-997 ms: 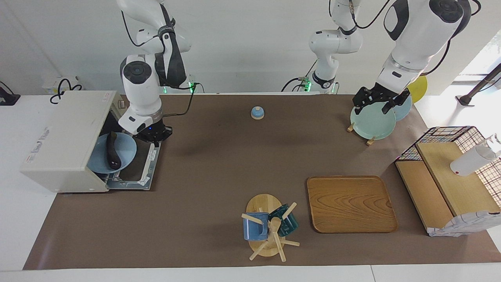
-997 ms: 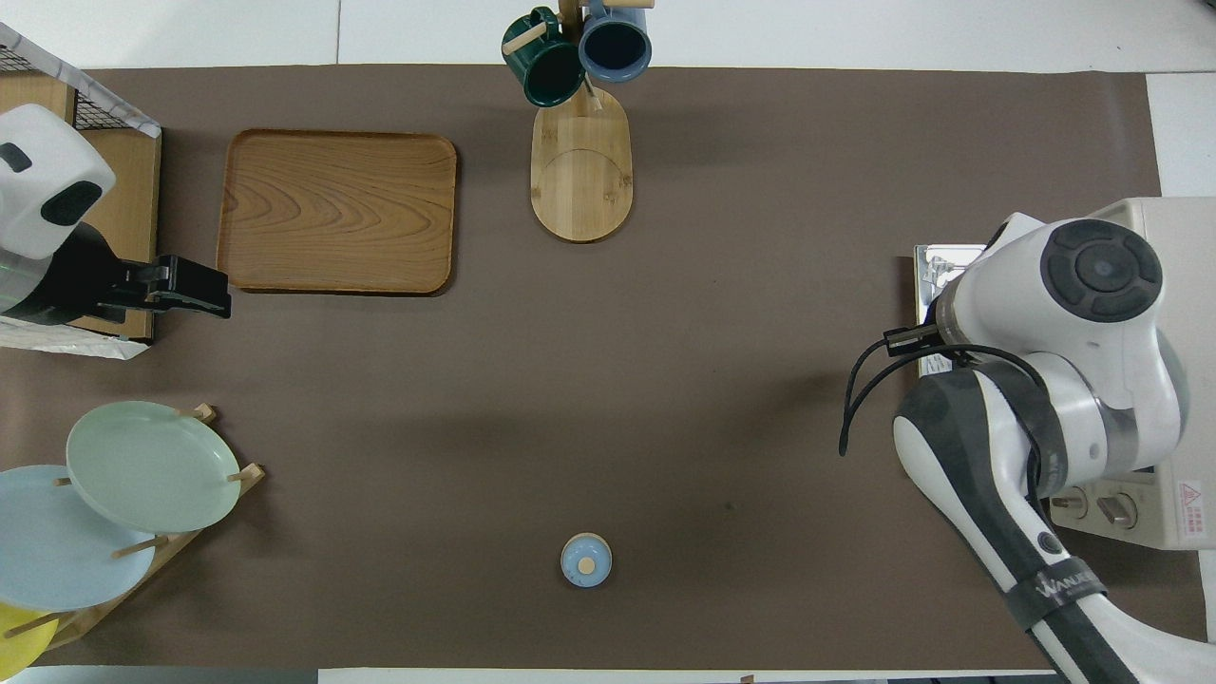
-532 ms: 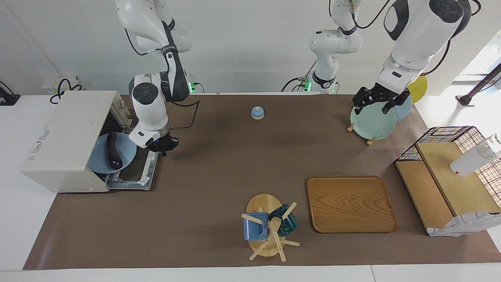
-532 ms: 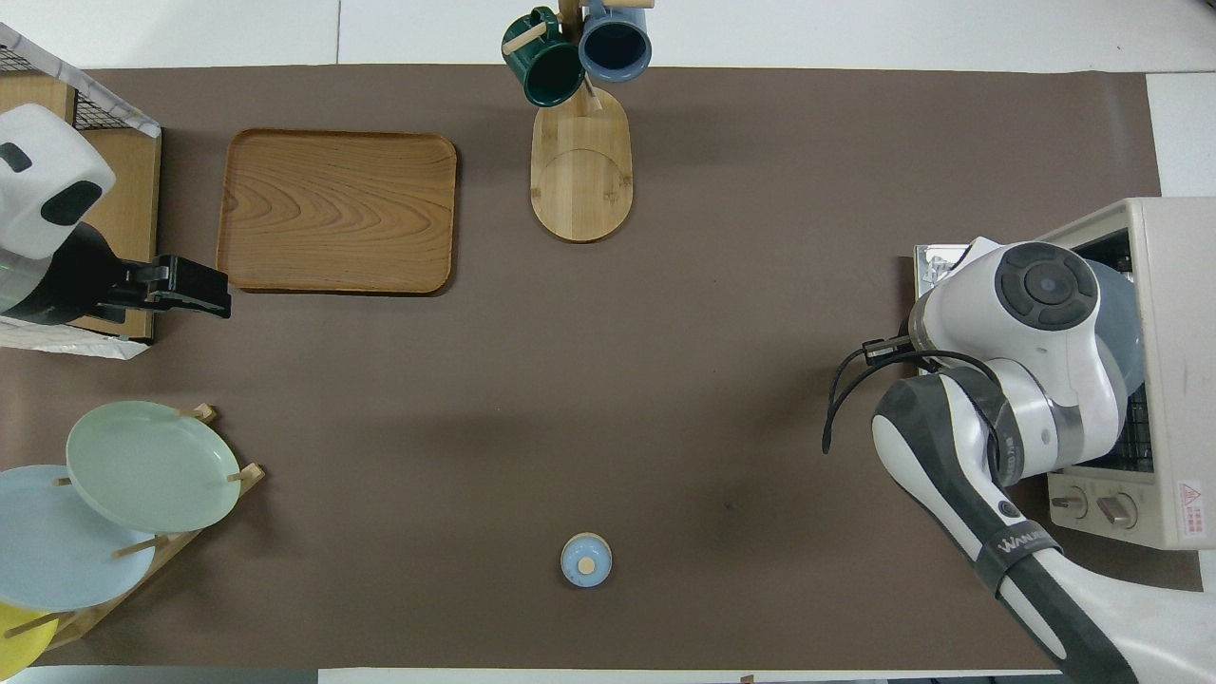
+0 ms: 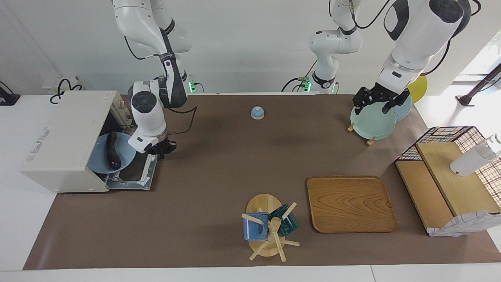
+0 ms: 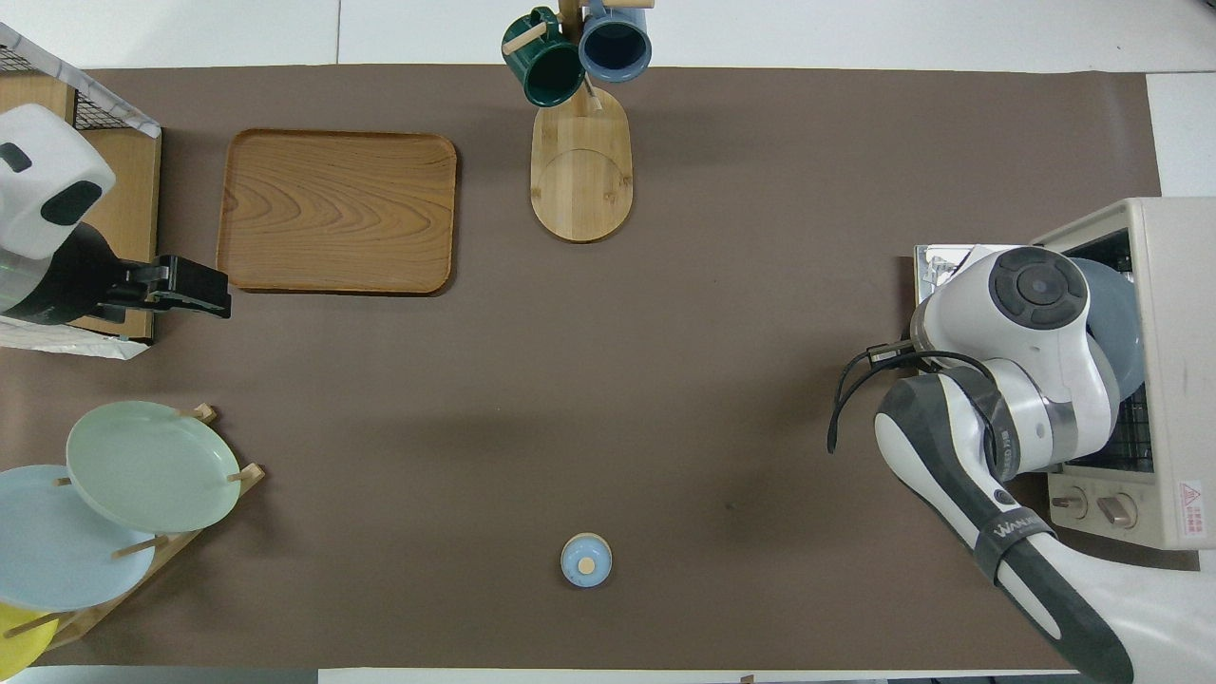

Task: Put eggplant into oven

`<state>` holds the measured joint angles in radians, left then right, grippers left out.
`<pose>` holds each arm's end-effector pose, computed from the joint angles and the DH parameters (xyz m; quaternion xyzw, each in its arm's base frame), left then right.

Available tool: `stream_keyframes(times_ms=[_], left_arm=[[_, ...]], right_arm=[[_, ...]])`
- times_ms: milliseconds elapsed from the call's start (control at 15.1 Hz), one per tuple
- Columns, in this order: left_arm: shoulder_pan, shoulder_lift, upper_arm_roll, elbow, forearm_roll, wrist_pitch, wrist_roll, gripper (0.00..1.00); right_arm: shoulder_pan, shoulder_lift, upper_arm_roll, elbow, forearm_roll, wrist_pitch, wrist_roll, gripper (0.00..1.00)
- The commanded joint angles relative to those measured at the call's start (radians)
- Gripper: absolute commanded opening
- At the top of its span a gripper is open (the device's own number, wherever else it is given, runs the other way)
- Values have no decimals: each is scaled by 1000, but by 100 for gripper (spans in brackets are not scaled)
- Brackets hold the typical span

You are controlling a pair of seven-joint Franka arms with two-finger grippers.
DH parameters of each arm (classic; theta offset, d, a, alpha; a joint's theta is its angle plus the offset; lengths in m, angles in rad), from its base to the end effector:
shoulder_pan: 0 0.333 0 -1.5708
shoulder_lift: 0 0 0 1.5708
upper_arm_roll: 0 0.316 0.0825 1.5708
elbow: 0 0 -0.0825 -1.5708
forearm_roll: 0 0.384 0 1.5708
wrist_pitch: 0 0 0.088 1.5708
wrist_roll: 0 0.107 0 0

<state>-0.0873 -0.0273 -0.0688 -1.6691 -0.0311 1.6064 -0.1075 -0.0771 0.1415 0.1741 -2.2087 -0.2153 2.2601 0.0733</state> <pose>0.5397 -0.0887 0.5961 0.9995 -0.0234 -0.0195 0.0121 0.5339 0.0459 0.3099 0.9933 0.0834 -0.0370 0.0711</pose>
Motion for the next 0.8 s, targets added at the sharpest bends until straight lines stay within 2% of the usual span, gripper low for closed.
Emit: stream_keyframes(times_ms=[0,598,731], left_arm=[[9,-13,-6,-7,10,-14,6,100],[9,-13,-6,-7,10,-14,6,100],[9,-14,-6,-7,10,-14,6,100]], right_arm=[[-15,-5,8,-14,-24,26,6,0],[-26,-8,10,-28,-32,29,6,0],[-36,-10,8,-55,-32,88,-1,0]])
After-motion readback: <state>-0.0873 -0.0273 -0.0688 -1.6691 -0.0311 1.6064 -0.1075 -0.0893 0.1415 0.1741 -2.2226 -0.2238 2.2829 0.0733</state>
